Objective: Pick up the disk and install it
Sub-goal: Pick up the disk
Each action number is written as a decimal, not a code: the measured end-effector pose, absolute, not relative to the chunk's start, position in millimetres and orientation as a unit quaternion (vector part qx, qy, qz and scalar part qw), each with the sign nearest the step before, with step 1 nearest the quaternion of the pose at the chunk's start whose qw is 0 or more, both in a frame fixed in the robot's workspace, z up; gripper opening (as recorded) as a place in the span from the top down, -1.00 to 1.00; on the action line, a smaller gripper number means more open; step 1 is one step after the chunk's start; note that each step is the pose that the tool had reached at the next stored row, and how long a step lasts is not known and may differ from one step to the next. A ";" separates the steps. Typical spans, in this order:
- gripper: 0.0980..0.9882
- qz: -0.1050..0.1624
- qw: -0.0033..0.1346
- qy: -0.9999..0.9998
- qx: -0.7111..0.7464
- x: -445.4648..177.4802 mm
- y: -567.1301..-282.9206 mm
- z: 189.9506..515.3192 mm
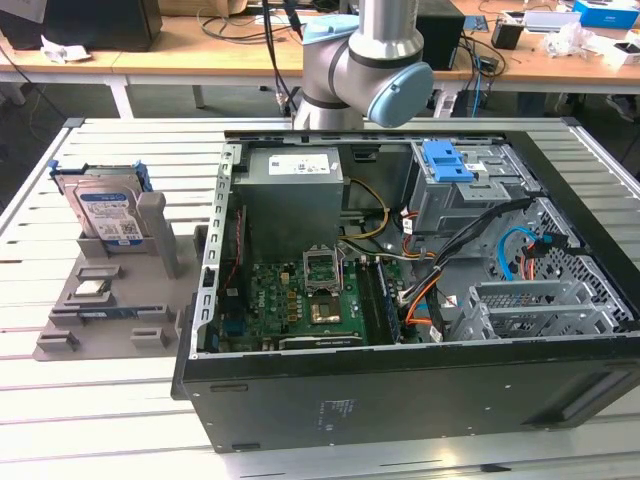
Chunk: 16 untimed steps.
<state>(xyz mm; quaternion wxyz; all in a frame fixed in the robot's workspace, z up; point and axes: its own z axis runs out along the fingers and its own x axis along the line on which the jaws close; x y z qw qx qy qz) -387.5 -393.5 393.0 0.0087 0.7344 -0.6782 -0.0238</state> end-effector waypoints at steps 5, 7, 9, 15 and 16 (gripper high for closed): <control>0.99 -0.024 0.009 -0.656 0.755 -387.5 -393.5 393.0; 0.99 -0.024 0.009 -0.656 0.755 -387.5 -393.4 393.0; 0.99 -0.023 0.010 -0.657 0.753 -387.5 -393.4 393.0; 0.99 -0.023 0.009 -0.687 0.726 -387.5 -393.3 392.4; 0.99 -0.023 0.009 -0.693 0.720 -387.5 -393.4 392.2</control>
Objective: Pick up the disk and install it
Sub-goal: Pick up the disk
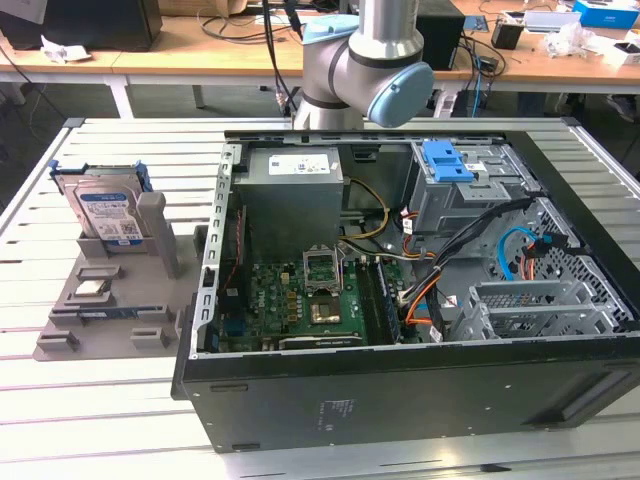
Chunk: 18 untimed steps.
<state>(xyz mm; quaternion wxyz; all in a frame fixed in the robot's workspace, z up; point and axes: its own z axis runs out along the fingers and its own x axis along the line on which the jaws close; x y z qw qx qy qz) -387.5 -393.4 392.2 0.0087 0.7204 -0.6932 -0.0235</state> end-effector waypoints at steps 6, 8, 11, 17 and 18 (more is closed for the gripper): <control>0.99 -0.024 0.007 -0.738 0.675 -387.5 -393.4 391.7; 0.99 -0.024 0.007 -0.743 0.669 -387.5 -393.4 391.7; 0.99 -0.024 0.007 -0.743 0.669 -387.5 -393.4 391.7; 0.43 -0.024 0.007 -0.743 0.669 -387.5 -393.4 391.7; 0.30 -0.024 0.007 -0.743 0.669 -387.5 -393.4 391.7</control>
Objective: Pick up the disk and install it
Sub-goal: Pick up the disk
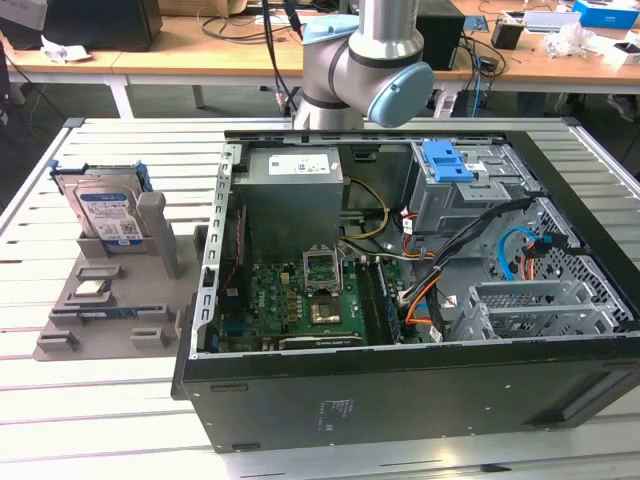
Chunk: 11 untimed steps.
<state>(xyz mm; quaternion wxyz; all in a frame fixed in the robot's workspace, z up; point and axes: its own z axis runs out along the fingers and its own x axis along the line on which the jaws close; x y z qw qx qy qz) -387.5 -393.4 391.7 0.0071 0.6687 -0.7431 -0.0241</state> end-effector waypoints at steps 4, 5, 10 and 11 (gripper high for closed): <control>0.00 -0.024 0.007 -0.743 0.669 -387.5 -393.4 391.7; 0.00 -0.024 0.007 -0.743 0.669 -387.5 -393.4 391.7; 0.00 -0.024 0.007 -0.743 0.669 -384.9 -390.7 391.7; 0.00 -0.024 0.007 -0.743 0.669 -383.8 -389.4 391.6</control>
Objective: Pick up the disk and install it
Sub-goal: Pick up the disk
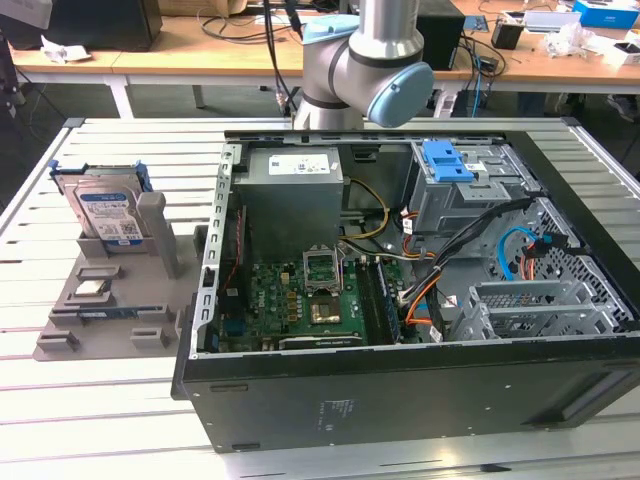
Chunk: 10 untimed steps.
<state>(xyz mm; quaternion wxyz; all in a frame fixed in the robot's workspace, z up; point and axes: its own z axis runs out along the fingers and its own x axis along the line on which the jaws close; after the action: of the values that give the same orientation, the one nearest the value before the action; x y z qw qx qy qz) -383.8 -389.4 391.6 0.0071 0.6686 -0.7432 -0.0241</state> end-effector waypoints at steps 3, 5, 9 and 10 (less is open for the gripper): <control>0.00 -0.024 0.007 -0.743 0.669 -378.5 -384.0 390.9; 0.00 -0.025 0.008 -0.743 0.669 -375.1 -380.6 389.8; 0.00 -0.025 0.008 -0.742 0.669 -371.4 -374.3 383.4; 0.00 -0.025 0.008 -0.742 0.670 -369.6 -371.2 382.4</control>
<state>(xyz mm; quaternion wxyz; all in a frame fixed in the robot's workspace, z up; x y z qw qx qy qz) -369.6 -371.2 382.4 0.0077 0.6697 -0.7422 -0.0245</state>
